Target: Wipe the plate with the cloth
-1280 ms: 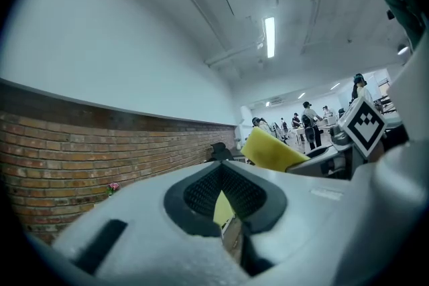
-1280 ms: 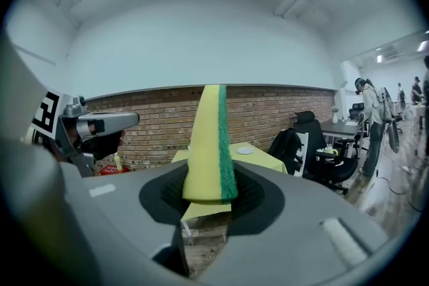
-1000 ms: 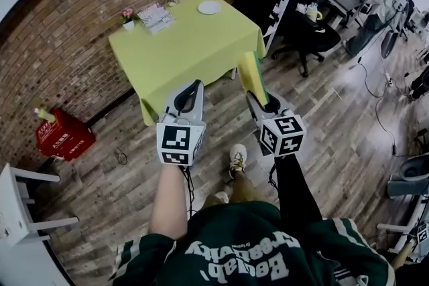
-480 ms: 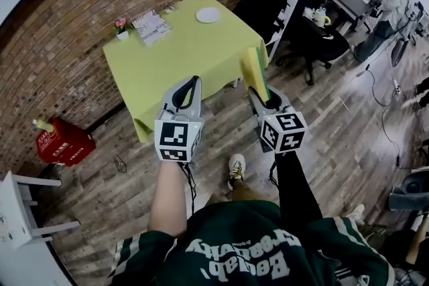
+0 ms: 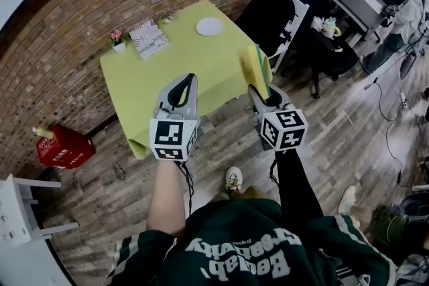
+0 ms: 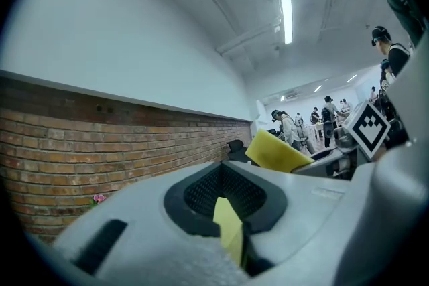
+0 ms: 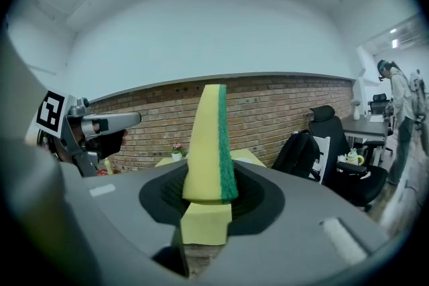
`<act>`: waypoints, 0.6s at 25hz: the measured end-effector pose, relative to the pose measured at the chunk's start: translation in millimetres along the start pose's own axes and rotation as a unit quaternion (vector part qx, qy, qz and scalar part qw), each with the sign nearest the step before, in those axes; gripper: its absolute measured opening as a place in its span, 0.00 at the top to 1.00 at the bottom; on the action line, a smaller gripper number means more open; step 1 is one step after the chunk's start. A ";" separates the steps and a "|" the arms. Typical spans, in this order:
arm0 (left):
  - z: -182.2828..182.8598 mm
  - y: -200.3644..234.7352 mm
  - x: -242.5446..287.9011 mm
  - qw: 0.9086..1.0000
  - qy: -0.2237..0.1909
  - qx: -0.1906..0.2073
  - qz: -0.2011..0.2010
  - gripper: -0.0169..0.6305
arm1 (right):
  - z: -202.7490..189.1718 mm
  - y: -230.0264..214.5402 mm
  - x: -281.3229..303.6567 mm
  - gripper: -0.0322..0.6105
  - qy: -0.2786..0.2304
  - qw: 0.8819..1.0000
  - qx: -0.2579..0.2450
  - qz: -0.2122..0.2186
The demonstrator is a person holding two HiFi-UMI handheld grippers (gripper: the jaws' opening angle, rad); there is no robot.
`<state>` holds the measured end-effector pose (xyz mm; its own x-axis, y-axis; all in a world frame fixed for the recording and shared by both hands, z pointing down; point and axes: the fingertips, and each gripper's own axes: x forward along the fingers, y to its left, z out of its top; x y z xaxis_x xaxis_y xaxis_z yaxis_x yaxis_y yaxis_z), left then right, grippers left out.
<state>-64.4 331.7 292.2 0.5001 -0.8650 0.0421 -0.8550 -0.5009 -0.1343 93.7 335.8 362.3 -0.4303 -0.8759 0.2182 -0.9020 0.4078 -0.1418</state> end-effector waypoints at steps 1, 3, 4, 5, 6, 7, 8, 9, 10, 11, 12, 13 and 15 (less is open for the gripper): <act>0.1 2.7 10.5 1.000 0.000 0.000 0.002 0.96 | 1.5 -7.2 8.3 0.74 0.001 1.000 0.001 0.003; -0.9 7.3 30.8 1.000 0.001 0.003 0.006 0.96 | 3.9 -20.7 24.3 0.74 0.004 1.000 0.001 0.007; -2.3 9.6 40.0 1.000 0.003 0.003 0.008 0.96 | 4.9 -26.5 31.8 0.74 0.005 1.000 0.000 0.010; -4.4 12.0 48.7 1.000 0.005 0.002 0.010 0.96 | 5.8 -31.9 38.7 0.74 0.007 1.000 -0.002 0.012; -6.7 14.1 56.9 1.000 0.007 0.001 0.011 0.96 | 6.9 -37.1 45.0 0.74 0.007 1.000 -0.004 0.015; -8.9 16.0 64.8 1.000 0.010 0.000 0.012 0.96 | 8.3 -42.4 50.7 0.74 0.008 1.000 -0.006 0.017; -10.7 17.8 72.1 1.000 0.011 0.000 0.014 0.96 | 10.1 -47.6 55.9 0.74 0.007 1.000 -0.007 0.018; -12.1 19.6 78.9 1.000 0.012 0.000 0.015 0.96 | 12.1 -52.9 60.7 0.74 0.006 1.000 -0.008 0.019; -13.3 21.4 85.1 1.000 0.013 -0.001 0.017 0.96 | 13.9 -58.4 65.3 0.74 0.005 1.000 -0.008 0.019; -14.7 22.9 90.9 1.000 0.014 -0.003 0.018 0.96 | 15.2 -63.8 69.5 0.74 0.004 1.000 -0.008 0.018; -16.4 24.5 96.2 1.000 0.015 -0.004 0.018 0.96 | 15.8 -68.7 73.7 0.74 0.005 1.000 -0.008 0.017; -18.0 26.2 101.0 1.000 0.017 -0.004 0.019 0.96 | 16.0 -72.7 77.8 0.74 0.006 1.000 -0.008 0.016; -20.7 29.4 108.9 1.000 0.021 -0.002 0.021 0.96 | 15.6 -78.6 85.2 0.74 0.007 1.000 -0.007 0.017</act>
<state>-37.9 222.2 313.3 0.4572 -0.8859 0.0788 -0.8760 -0.4639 -0.1324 128.5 225.0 377.0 -0.4612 -0.8576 0.2277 -0.8871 0.4407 -0.1369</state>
